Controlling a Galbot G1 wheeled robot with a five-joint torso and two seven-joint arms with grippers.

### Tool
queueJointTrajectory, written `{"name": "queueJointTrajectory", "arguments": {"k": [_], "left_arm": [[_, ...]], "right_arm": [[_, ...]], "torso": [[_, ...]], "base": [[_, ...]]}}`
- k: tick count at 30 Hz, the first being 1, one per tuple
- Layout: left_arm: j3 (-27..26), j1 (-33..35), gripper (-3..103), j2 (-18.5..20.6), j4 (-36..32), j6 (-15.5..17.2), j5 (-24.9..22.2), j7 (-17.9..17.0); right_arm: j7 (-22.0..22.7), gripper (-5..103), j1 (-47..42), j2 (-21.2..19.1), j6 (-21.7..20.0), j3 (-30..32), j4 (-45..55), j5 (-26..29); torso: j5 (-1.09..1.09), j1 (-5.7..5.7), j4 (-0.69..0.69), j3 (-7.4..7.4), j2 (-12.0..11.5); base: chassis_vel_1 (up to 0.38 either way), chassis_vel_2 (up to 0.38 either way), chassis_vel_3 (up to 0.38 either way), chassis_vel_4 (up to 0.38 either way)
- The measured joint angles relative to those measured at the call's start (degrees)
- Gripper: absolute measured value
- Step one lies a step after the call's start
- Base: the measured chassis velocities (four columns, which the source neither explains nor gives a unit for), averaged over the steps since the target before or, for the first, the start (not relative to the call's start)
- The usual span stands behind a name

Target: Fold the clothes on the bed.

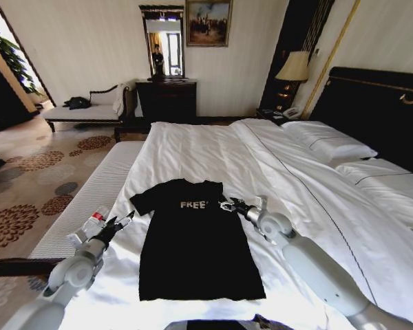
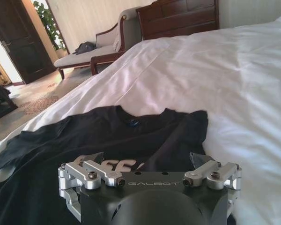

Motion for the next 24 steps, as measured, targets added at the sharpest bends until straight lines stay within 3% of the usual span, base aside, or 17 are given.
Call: {"name": "queueJointTrajectory", "arguments": {"k": [2, 11, 15, 24], "left_arm": [[0.4, -0.6, 100, -0.2, 0.6, 0.0, -0.1, 0.0], [14.0, -20.7, 100, -2.0, 13.4, 0.3, -0.6, -1.4], [17.7, -25.8, 100, -3.0, 17.0, 0.8, -0.8, -2.5], [18.4, -28.0, 100, -3.0, 21.2, 1.4, -1.8, -2.9]], "right_arm": [[0.1, 99, -0.5, -0.2, 0.0, 0.4, 0.3, 0.0], [0.9, 100, -10.8, -3.9, 0.1, 12.8, 4.8, 1.2], [0.9, 100, -13.1, -4.2, 0.1, 15.6, 5.7, 1.6], [1.0, 100, -14.7, -4.3, -0.1, 17.6, 6.8, 2.4]], "torso": [[0.0, 0.0, 0.0, 0.0, 0.0], [-0.01, 0.01, -0.08, 0.0, 0.0], [-0.02, 0.01, -0.06, 0.01, 0.0], [-0.02, 0.01, -0.04, 0.01, 0.0]], "base": [[0.0, 0.0, 0.0, 0.0], [0.0, 0.0, 0.0, 0.0], [0.0, 0.0, 0.0, 0.0], [0.0, 0.0, 0.0, 0.0]]}}
